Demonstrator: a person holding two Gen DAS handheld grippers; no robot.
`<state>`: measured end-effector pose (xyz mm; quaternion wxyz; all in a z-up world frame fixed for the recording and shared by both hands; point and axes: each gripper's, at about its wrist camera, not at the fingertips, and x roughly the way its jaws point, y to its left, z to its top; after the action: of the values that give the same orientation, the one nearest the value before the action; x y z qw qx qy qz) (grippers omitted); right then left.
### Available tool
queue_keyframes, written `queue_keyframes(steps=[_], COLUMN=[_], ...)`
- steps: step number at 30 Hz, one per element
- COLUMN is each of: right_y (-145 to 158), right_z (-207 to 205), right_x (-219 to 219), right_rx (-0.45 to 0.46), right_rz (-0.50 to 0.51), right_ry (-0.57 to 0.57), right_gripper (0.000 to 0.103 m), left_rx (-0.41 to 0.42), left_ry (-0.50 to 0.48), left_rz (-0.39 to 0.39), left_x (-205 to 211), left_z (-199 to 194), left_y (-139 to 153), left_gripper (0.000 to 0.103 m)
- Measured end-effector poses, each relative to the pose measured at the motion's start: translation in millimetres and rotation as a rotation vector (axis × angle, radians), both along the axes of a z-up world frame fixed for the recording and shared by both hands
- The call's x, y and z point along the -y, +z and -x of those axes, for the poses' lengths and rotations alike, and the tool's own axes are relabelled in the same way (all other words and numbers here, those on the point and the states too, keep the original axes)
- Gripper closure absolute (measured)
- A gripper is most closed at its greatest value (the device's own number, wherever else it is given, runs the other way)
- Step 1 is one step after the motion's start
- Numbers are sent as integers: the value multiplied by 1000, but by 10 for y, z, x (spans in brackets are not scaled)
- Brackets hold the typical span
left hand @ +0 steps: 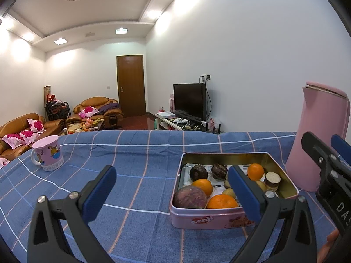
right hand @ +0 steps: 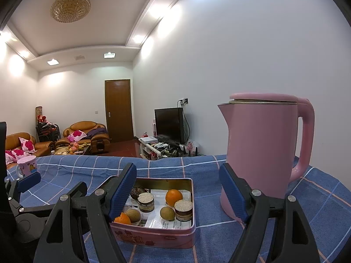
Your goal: Organize fruits
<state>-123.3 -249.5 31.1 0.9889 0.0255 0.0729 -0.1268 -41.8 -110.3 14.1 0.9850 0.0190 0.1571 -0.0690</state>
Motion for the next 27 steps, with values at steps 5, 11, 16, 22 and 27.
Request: queue_keyframes(steps=[5,11,16,22,27], right_y=[0,6,5,3,12], right_z=[4,24,15,29,35], right_x=[-5,1,7,25,19], right_rx=[3,8,4,2,1], right_rz=[3,3,2,-7,-6], right_ry=[-2,-9,-12,-24,-23], right_gripper=[24,24,24,24,24], left_rx=[5,4,-8,-13,-6], left_ry=[-1,-13,-13,-8,-14], left_rz=[-4,-12,-21,-21,-32], left_x=[3,14,18,14,10], left_z=[6,11,-13,-29,-29], left_y=[4,13,13,4,3], left_gripper=[0,0,0,0,0])
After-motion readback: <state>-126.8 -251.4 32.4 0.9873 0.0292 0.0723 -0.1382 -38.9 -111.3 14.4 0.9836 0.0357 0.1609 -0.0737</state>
